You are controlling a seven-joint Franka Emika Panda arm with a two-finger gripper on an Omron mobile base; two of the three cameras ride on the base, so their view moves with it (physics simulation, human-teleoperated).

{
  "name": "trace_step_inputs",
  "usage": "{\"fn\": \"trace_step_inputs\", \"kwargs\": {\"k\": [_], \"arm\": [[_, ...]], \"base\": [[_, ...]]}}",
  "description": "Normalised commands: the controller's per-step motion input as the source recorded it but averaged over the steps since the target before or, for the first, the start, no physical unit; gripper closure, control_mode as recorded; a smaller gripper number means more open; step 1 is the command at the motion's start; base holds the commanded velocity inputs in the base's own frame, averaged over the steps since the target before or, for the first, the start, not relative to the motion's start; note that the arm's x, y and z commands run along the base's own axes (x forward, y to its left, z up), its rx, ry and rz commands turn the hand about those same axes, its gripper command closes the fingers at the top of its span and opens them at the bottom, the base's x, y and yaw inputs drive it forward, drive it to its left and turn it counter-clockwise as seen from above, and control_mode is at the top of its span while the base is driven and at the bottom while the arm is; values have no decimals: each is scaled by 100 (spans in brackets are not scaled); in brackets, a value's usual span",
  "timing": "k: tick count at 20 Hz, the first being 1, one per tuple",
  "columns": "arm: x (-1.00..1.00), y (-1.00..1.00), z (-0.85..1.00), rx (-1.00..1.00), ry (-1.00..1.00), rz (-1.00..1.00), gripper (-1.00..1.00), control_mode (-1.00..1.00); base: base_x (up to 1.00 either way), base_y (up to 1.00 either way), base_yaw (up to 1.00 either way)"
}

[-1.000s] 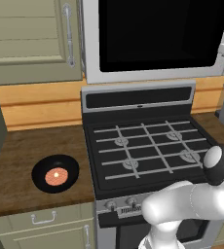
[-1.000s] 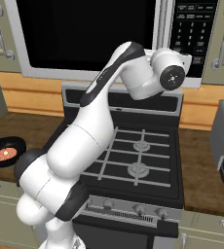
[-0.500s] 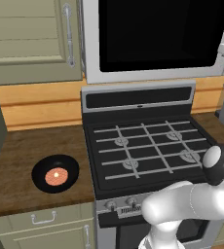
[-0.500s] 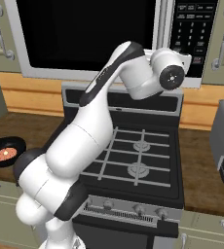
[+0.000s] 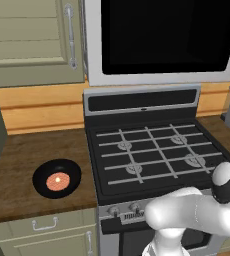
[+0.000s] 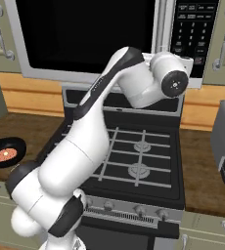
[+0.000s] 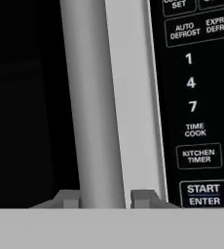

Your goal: Open the microwave, place the bowl with waffle inside the microwave, then close the microwave door and turn it on.

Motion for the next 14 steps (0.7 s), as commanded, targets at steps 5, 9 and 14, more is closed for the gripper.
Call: {"fn": "trace_step_inputs", "kwargs": {"k": [5,9,14], "arm": [[-100,17,0,0,0,0,100,-100],[-100,19,0,0,0,0,100,-100],[-100,30,0,0,0,0,100,-100]], "base": [[0,0,0],[0,0,0],[0,0,0]]}}
